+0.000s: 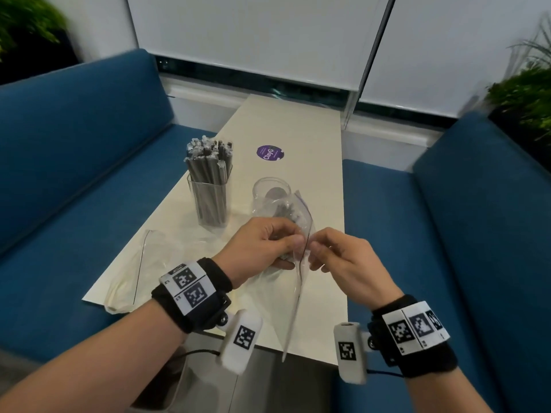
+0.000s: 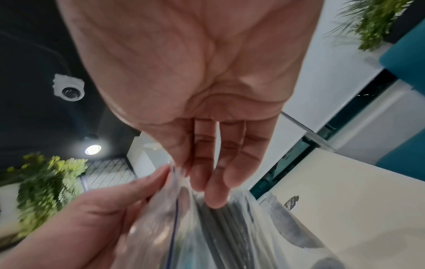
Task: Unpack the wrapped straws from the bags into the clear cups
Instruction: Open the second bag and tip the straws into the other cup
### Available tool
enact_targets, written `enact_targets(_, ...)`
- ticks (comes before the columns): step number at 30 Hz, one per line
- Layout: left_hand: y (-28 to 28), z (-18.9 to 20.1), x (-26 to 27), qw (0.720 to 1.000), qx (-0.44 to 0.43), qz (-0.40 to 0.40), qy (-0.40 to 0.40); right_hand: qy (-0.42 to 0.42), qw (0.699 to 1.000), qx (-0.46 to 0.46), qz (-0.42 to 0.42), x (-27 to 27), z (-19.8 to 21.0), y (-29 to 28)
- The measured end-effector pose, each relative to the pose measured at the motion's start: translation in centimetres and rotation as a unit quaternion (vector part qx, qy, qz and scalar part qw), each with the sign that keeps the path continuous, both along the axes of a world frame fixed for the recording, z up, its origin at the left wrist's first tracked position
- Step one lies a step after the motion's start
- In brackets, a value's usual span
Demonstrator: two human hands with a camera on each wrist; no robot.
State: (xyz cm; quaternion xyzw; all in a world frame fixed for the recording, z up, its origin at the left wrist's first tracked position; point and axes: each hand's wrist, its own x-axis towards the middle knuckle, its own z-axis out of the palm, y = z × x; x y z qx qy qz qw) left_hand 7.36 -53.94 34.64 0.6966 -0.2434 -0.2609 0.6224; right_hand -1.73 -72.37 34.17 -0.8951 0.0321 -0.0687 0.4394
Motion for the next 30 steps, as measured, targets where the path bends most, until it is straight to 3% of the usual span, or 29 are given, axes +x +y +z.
enact_targets(4,-0.8,-0.1,-0.3,0.998,-0.031,0.037,0.037,0.008,0.998,-0.025,-0.051,0.6,-0.2,0.1)
enact_targets(7,0.1,0.3,0.3,0.99,-0.084,0.064,0.091,0.019,0.987,-0.055,-0.15,0.7,-0.5,-1.0)
enact_targets(10,1.2,0.7,1.1,0.988,-0.083,0.069,0.112,-0.007,0.983,0.031,-0.181,0.4,0.3,-1.3)
enact_targets(13,0.9,1.0,0.9,0.987,-0.079,0.051,0.133,-0.021,0.98,0.157,-0.119,0.6,1.1,0.9)
enact_targets(16,0.1,0.8,0.2,0.993,-0.055,0.023,0.102,-0.009,0.993,0.082,-0.081,0.9,0.4,2.1)
enact_targets(18,-0.1,0.7,0.5,0.992,-0.064,0.051,0.101,-0.019,0.992,0.052,-0.116,1.0,-0.2,1.4)
enact_targets(21,0.4,0.8,1.8,0.971,-0.107,0.137,0.162,-0.013,0.978,0.015,-0.208,0.5,-0.8,-1.0)
enact_targets(23,0.5,0.9,2.3,0.961,-0.115,0.145,0.205,0.018,0.974,-0.014,-0.226,0.2,-0.9,-1.9)
enact_targets(26,0.1,0.8,2.0,0.97,-0.081,0.111,0.201,0.014,0.97,0.098,-0.222,0.4,-0.8,-1.5)
enact_targets(30,-0.3,-0.4,1.9,0.996,0.033,0.075,0.026,-0.012,0.915,0.357,-0.186,0.9,-0.1,-0.4)
